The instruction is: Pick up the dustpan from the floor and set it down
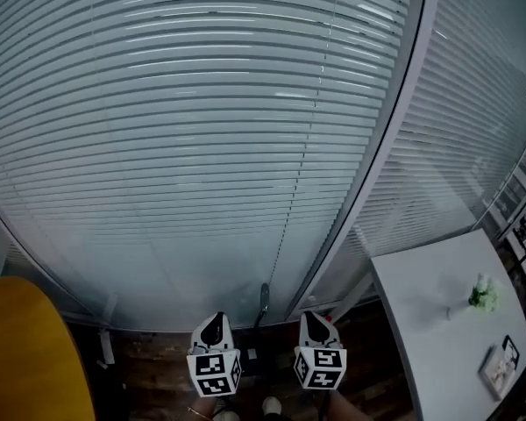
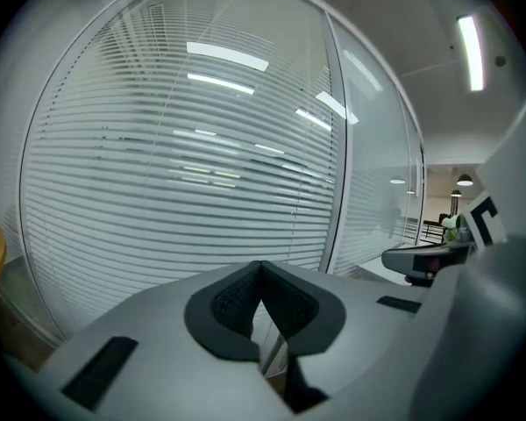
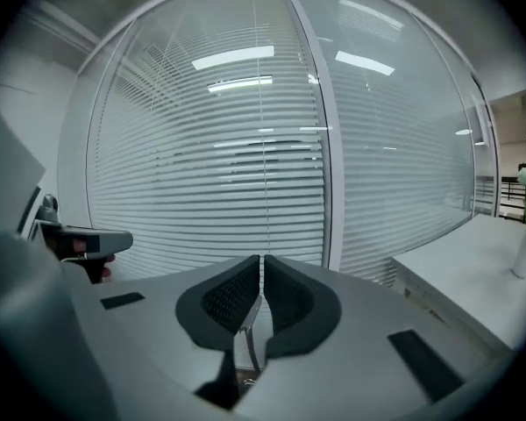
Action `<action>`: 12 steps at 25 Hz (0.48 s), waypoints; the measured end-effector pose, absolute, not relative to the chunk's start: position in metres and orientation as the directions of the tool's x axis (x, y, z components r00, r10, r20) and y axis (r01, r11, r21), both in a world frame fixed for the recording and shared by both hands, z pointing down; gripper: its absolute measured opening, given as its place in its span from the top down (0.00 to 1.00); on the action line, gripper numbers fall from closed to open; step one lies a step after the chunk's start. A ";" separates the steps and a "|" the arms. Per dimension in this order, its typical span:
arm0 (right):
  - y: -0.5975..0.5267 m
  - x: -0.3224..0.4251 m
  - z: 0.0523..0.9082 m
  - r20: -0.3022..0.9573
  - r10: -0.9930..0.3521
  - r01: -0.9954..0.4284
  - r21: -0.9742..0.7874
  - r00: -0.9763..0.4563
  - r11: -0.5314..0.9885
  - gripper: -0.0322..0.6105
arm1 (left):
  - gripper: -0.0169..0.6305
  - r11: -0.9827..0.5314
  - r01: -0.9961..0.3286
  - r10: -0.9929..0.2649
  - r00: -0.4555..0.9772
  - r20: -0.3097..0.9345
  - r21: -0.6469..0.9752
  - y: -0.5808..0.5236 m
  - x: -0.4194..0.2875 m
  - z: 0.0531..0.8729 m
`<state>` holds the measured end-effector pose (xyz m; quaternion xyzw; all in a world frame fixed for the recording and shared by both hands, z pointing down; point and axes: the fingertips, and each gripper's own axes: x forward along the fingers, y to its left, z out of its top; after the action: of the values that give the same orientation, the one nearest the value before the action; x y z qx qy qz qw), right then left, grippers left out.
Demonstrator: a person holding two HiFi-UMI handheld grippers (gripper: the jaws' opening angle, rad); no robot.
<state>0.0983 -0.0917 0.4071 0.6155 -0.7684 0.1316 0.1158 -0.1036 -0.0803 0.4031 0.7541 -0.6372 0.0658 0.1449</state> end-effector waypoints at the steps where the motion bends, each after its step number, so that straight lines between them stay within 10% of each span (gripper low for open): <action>1: -0.090 0.100 0.398 0.332 -0.919 -0.977 -0.066 -0.215 0.205 0.89 | 0.97 -0.157 -0.979 -0.943 0.188 0.273 0.131 -0.079 -0.103 0.393; 12: -0.100 0.119 0.348 0.275 -0.937 -0.976 -0.095 -0.215 0.196 0.90 | 0.97 -0.227 -0.970 -0.954 0.240 0.181 0.093 -0.090 -0.076 0.337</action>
<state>0.1194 -0.1000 0.3481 0.6216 -0.7694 0.1248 0.0777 -0.0764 -0.0897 0.3372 0.7820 -0.6148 0.0428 0.0931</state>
